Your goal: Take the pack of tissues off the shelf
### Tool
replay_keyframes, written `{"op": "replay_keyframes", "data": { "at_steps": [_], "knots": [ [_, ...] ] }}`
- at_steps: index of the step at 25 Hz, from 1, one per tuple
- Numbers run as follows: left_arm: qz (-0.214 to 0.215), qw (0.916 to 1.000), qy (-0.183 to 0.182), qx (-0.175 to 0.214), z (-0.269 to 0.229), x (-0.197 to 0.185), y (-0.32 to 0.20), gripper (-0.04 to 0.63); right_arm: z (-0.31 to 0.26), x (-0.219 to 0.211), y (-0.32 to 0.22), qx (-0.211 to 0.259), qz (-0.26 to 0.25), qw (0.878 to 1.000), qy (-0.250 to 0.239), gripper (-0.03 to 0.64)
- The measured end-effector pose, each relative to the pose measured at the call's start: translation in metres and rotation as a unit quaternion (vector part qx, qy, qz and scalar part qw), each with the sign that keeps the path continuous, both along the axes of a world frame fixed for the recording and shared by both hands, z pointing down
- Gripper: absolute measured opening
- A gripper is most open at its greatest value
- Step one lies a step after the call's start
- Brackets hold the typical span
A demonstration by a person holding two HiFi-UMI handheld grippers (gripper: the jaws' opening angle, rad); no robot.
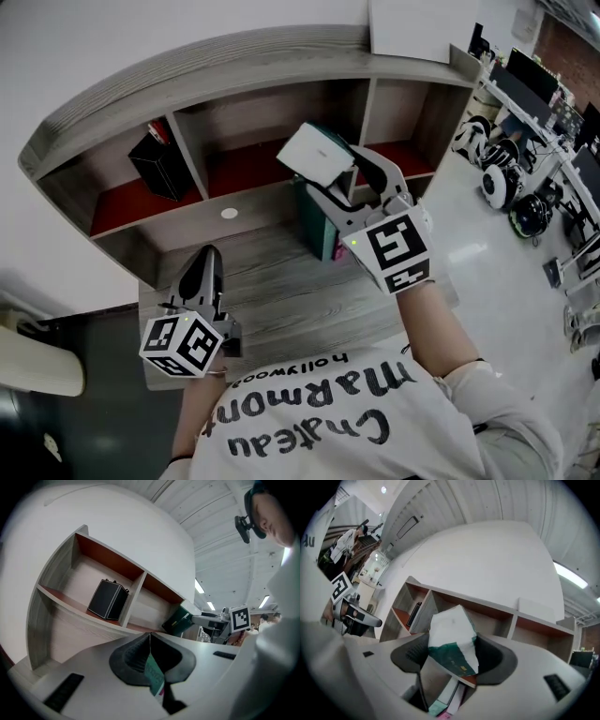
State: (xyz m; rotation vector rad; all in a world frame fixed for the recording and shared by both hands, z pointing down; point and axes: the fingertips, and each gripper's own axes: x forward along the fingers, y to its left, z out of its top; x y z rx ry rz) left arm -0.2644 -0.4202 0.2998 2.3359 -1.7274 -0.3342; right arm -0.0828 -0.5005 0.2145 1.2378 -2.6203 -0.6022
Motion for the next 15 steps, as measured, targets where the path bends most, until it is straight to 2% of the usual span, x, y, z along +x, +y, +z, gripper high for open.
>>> {"op": "replay_keyframes", "data": {
  "at_steps": [5, 9, 15],
  "knots": [
    [-0.006, 1.0000, 0.003, 0.000, -0.004, 0.021, 0.019, 0.018, -0.008, 0.018, 0.010, -0.015, -0.005, 0.999, -0.039, 0.302],
    [-0.015, 0.9999, 0.007, -0.005, -0.001, 0.029, 0.036, 0.018, -0.009, 0.029, 0.023, -0.012, -0.007, 0.999, -0.046, 0.301],
    [-0.022, 0.9997, 0.007, -0.009, 0.003, 0.040, 0.053, 0.018, 0.008, 0.040, 0.039, -0.046, -0.019, 0.996, -0.077, 0.301]
  ]
}}
